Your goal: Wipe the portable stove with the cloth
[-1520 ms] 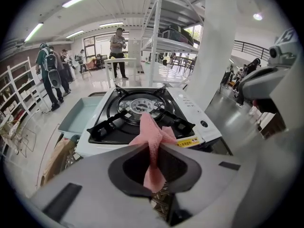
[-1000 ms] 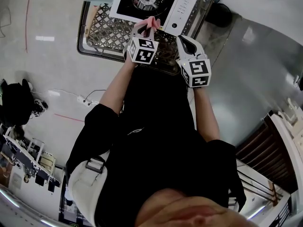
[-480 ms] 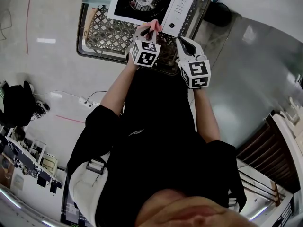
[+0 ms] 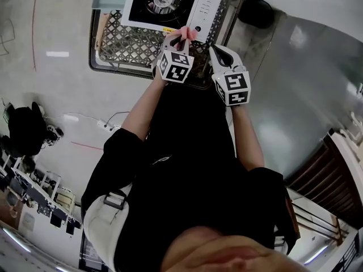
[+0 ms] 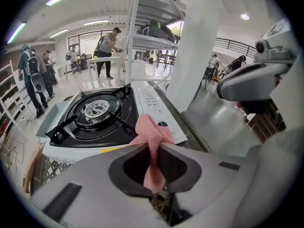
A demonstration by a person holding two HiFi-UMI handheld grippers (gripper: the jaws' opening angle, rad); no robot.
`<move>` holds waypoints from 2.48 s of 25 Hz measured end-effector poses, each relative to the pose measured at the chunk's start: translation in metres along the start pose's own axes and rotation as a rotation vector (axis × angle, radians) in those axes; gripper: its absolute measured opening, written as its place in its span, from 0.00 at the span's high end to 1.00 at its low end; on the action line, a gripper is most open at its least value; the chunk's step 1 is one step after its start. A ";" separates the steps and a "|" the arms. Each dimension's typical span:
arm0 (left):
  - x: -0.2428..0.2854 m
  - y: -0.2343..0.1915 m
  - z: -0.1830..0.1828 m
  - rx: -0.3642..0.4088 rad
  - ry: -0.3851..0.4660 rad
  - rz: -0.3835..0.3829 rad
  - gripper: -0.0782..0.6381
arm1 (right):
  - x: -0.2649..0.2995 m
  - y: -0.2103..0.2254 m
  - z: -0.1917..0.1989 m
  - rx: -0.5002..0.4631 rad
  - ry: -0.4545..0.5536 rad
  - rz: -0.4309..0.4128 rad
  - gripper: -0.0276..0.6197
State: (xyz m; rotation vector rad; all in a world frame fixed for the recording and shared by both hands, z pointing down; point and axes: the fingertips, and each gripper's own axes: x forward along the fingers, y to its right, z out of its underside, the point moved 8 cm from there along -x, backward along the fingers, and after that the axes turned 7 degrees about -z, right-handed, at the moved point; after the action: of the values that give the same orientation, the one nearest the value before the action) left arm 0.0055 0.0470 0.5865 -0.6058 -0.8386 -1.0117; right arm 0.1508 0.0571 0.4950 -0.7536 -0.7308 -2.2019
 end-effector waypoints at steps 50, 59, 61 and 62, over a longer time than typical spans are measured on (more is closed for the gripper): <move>0.028 0.040 -0.038 0.138 0.035 0.006 0.83 | 0.074 0.067 -0.003 0.008 -0.086 -0.321 0.76; 0.029 0.039 -0.038 0.181 0.022 0.009 0.82 | 0.100 0.062 -0.006 -0.029 -0.159 -0.336 0.85; 0.027 0.039 -0.039 0.154 0.010 0.004 0.79 | 0.103 0.059 -0.007 -0.094 -0.169 -0.319 0.92; 0.024 0.038 -0.040 0.133 0.004 0.001 0.77 | 0.103 0.057 -0.008 -0.125 -0.169 -0.312 0.92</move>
State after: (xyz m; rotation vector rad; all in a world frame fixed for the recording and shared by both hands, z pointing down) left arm 0.0597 0.0206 0.5820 -0.4901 -0.8943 -0.9478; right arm 0.1296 -0.0262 0.5762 -0.9509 -0.8485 -2.5052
